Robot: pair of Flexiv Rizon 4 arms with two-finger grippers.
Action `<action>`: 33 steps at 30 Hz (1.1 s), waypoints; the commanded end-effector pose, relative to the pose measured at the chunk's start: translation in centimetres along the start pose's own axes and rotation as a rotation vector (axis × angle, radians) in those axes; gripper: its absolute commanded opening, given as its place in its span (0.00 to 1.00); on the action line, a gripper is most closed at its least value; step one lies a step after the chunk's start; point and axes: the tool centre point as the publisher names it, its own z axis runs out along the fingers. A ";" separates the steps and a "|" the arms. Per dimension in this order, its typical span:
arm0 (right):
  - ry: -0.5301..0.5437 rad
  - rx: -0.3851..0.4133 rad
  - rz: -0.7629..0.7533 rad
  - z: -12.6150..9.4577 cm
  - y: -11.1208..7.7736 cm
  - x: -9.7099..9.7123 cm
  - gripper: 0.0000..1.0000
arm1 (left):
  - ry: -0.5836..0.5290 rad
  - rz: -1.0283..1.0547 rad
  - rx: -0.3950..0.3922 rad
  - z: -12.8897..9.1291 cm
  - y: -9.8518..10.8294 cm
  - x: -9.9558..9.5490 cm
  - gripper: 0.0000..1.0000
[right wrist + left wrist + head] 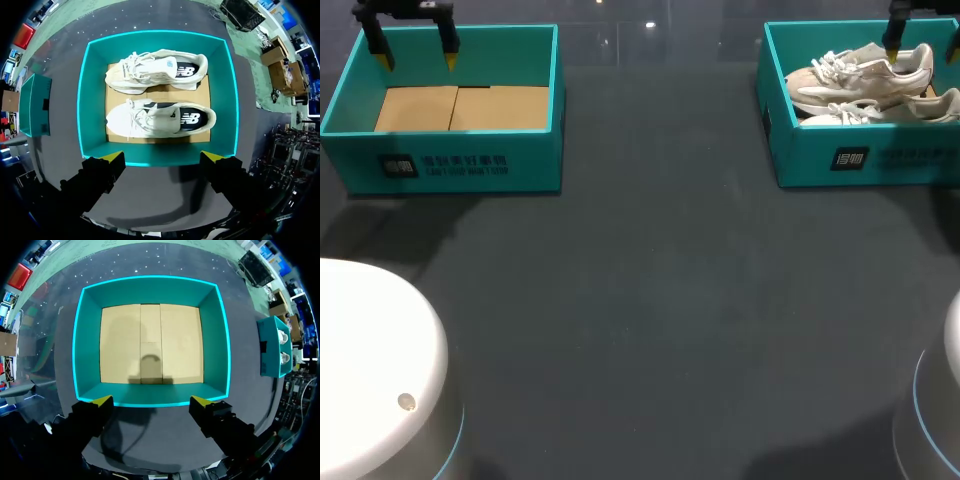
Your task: Take the shoe out of the shoebox, open the shoe tongue, remove and reinsert the insole, then place the shoe into the shoebox
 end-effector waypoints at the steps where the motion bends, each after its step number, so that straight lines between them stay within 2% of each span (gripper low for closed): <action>1: -0.012 -0.032 -0.012 0.8 -0.6 -0.8 1.00 | 0.000 0.000 0.000 0.0 0.0 0.0 1.00; 14: -0.049 -0.021 0.042 4.9 0.7 -5.2 1.00 | 0.000 0.000 0.000 0.0 0.0 0.0 1.00; 25: -0.055 -0.014 0.050 7.3 1.4 -7.3 0.99 | 0.000 0.000 0.000 0.0 0.0 0.0 1.00; 30: -0.054 -0.009 0.056 8.4 1.8 -8.5 0.91 | 0.000 0.000 0.000 0.0 0.0 0.0 1.00; 33: -0.059 -0.003 0.051 8.9 1.9 -8.8 0.92 | 0.000 0.000 0.000 0.0 0.0 0.0 1.00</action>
